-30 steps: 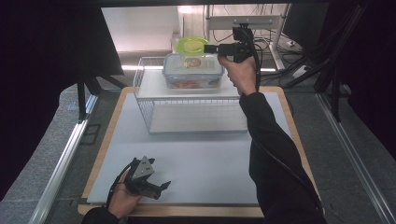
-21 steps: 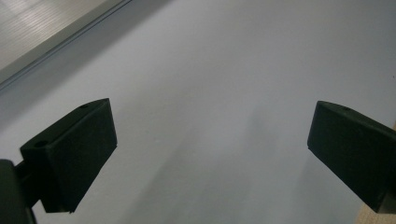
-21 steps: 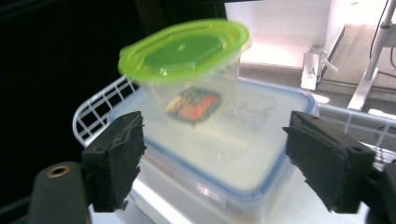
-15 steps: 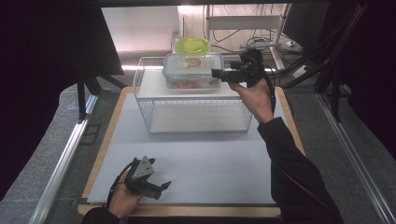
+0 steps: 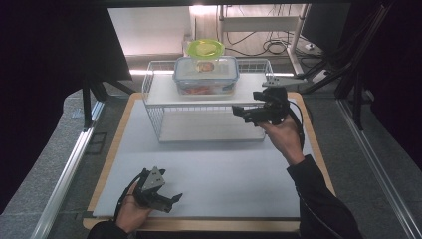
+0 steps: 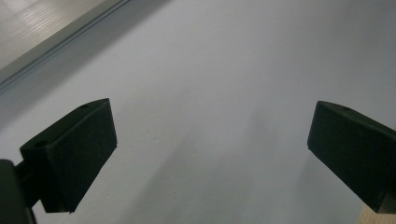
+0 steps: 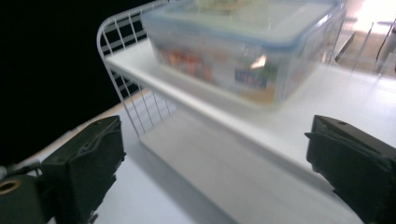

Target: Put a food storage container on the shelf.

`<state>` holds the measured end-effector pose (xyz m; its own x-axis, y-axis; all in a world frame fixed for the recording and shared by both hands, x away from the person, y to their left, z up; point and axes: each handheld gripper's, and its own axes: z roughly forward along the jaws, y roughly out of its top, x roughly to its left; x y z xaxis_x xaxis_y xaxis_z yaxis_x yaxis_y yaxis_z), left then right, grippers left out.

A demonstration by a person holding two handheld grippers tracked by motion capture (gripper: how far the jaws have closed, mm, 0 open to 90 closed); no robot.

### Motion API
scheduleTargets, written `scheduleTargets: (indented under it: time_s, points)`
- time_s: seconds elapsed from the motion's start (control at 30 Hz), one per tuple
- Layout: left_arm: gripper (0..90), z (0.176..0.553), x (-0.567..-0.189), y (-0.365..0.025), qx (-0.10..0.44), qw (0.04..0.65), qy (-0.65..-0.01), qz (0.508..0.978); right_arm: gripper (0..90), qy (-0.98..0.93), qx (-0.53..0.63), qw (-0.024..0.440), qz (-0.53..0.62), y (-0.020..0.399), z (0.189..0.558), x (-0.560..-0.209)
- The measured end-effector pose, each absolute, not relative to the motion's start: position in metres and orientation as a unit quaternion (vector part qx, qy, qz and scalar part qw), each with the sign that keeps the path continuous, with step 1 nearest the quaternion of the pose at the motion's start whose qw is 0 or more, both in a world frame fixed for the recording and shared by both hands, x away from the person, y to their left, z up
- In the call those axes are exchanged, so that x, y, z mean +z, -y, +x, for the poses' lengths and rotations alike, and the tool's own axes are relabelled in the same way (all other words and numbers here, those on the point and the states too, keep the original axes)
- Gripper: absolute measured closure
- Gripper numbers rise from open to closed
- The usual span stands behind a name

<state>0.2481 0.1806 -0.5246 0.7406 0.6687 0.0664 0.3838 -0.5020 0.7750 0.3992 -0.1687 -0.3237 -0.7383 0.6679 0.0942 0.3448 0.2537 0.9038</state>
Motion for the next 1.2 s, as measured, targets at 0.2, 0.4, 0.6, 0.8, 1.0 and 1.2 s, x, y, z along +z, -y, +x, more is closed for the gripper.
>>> scheduleTargets:
  time_s: [0.2, 0.4, 0.6, 0.8, 1.0, 1.2]
  points:
    - [1.2, 0.248, -0.525, -0.180, 0.182, 0.389, -0.311, 0.848, 0.0, -0.796, 0.493, 0.155, 0.316, 0.178, 0.381, -0.355]
    - [1.2, 0.248, -0.525, -0.180, 0.182, 0.387, -0.311, 0.849, 0.0, -0.810, 0.470, 0.174, 0.303, 0.186, 0.364, -0.387]
    - [1.2, 0.248, -0.525, -0.180, 0.182, 0.385, -0.309, 0.850, 0.0, -0.814, 0.470, 0.167, 0.299, 0.195, 0.348, -0.411]
    - [1.2, 0.248, -0.526, -0.179, 0.181, 0.385, -0.308, 0.851, 0.0, -0.823, 0.454, 0.173, 0.293, 0.200, 0.337, -0.434]
    - [1.2, 0.247, -0.525, -0.179, 0.182, 0.385, -0.305, 0.852, 0.0, -0.833, 0.434, 0.178, 0.292, 0.199, 0.324, -0.456]
    - [1.1, 0.247, -0.526, -0.178, 0.185, 0.382, -0.303, 0.853, 0.0, -0.843, 0.418, 0.176, 0.290, 0.202, 0.310, -0.477]
